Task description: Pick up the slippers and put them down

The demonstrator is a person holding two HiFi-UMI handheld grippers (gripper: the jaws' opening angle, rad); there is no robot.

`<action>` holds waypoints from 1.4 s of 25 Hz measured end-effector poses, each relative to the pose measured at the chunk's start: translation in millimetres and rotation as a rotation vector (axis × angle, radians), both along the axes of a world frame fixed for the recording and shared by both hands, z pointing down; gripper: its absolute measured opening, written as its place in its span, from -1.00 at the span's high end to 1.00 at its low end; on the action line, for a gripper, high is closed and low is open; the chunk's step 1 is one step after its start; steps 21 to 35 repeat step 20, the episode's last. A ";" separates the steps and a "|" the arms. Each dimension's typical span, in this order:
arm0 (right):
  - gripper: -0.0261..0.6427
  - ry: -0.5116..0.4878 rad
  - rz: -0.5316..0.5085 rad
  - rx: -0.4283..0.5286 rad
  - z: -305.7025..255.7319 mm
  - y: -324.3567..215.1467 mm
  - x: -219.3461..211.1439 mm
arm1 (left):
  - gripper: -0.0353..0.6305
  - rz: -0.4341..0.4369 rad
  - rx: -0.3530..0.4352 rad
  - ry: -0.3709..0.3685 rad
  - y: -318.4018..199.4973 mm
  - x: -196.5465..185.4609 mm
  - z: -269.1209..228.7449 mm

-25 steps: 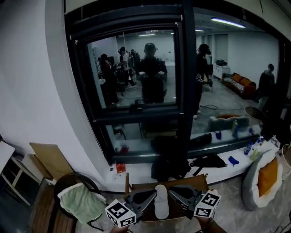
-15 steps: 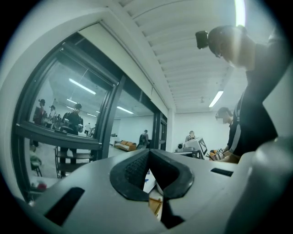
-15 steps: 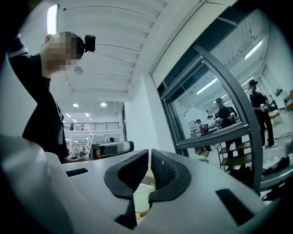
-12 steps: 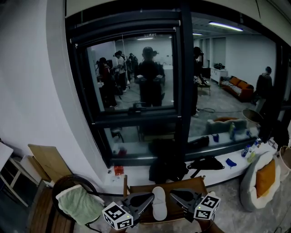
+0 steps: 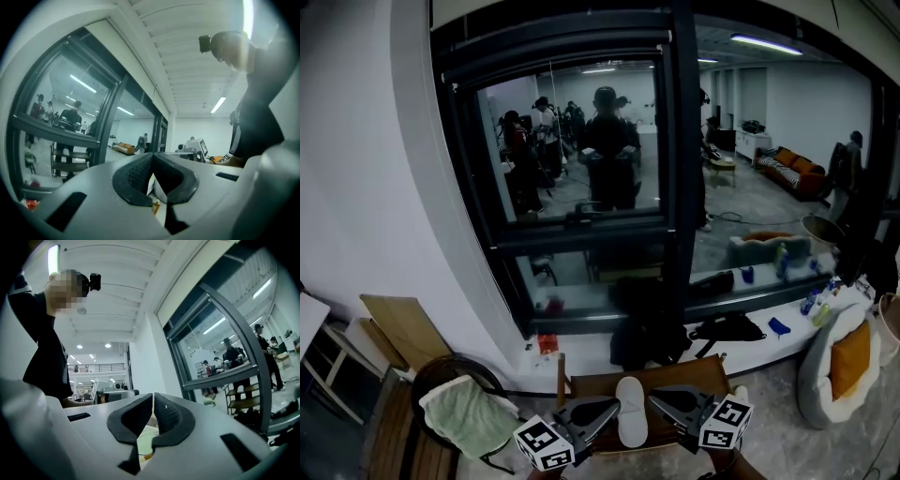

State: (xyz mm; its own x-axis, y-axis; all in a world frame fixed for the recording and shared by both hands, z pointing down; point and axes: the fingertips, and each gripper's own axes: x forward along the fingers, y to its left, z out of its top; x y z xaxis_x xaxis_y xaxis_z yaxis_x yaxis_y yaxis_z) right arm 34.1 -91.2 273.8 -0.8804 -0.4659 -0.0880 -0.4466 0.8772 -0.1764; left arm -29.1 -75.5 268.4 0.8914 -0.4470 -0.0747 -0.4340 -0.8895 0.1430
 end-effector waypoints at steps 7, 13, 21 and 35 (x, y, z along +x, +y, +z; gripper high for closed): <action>0.83 0.055 0.034 0.013 8.6 -5.7 2.6 | 0.88 -0.005 -0.005 -0.034 -3.5 2.1 4.2; 0.83 0.074 0.030 0.014 13.3 -6.3 4.7 | 0.88 0.005 -0.015 -0.091 -3.2 10.4 16.0; 0.83 0.087 0.026 0.005 17.1 -14.8 10.1 | 0.88 0.017 -0.030 -0.126 -9.0 20.4 23.1; 0.83 0.087 0.026 0.005 17.1 -14.8 10.1 | 0.88 0.017 -0.030 -0.126 -9.0 20.4 23.1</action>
